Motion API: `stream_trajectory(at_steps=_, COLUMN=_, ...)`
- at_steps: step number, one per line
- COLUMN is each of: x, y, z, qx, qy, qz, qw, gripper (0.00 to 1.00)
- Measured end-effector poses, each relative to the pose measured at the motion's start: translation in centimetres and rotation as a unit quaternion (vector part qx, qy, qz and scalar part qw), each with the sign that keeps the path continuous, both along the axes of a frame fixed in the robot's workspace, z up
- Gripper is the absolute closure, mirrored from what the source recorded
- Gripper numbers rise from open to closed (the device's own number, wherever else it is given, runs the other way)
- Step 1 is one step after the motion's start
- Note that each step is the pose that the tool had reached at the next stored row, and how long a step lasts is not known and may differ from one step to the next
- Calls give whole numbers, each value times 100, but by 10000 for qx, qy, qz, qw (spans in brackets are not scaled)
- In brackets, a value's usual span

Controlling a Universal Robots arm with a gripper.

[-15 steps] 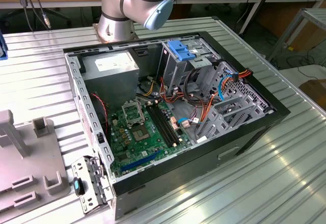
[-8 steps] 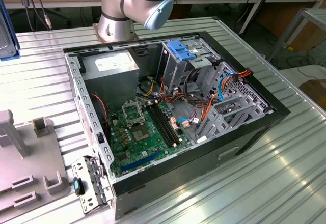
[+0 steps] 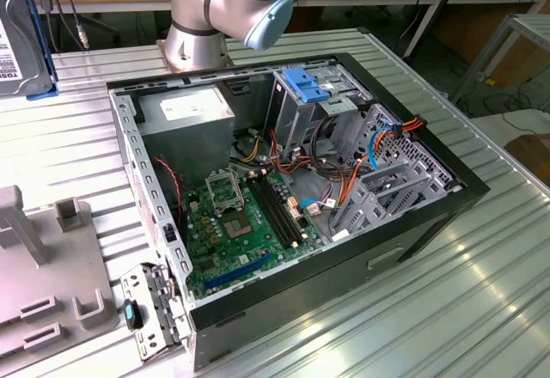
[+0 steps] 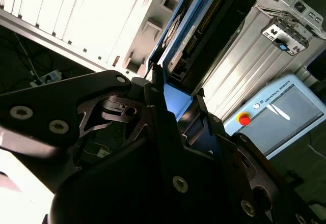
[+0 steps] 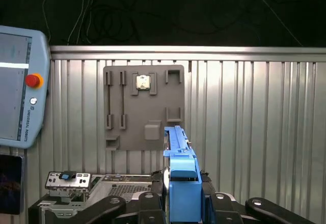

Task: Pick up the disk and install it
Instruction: 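Pick up the disk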

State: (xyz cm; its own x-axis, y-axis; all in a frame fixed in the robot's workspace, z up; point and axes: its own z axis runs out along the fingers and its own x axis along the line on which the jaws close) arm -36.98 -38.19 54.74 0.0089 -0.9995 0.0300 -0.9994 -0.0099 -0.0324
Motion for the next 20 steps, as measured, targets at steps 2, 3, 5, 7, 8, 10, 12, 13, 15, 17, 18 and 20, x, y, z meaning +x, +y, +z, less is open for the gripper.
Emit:
stream_trajectory(at_steps=2, x=57, y=0, z=-3, qx=0, qy=-1, qz=0, qw=10000, gripper=63)
stream_trajectory(at_steps=3, x=75, y=0, z=-3, qx=0, qy=-1, qz=0, qw=10000, gripper=63)
stream_trajectory(at_steps=5, x=134, y=0, z=-6, qx=0, qy=-1, qz=0, qw=10000, gripper=63)
stream_trajectory(at_steps=7, x=204, y=0, z=-10, qx=0, qy=-2, qz=0, qw=10000, gripper=63)
stream_trajectory(at_steps=8, x=221, y=0, z=-11, qx=0, qy=-2, qz=0, qw=10000, gripper=63)
stream_trajectory(at_steps=10, x=278, y=0, z=-15, qx=0, qy=-3, qz=0, qw=10000, gripper=63)
stream_trajectory(at_steps=12, x=323, y=0, z=-17, qx=0, qy=-3, qz=0, qw=10000, gripper=63)
stream_trajectory(at_steps=13, x=345, y=0, z=-19, qx=0, qy=-3, qz=0, qw=10000, gripper=63)
stream_trajectory(at_steps=15, x=369, y=0, z=-21, qx=1, qy=-6, qz=0, qw=10000, gripper=63)
stream_trajectory(at_steps=17, x=402, y=0, z=-23, qx=82, qy=-14, qz=0, qw=10000, gripper=63)
stream_trajectory(at_steps=18, x=426, y=-1, z=-26, qx=129, qy=-16, qz=0, qw=9999, gripper=63)
stream_trajectory(at_steps=20, x=450, y=-4, z=-26, qx=198, qy=-16, qz=0, qw=9998, gripper=63)
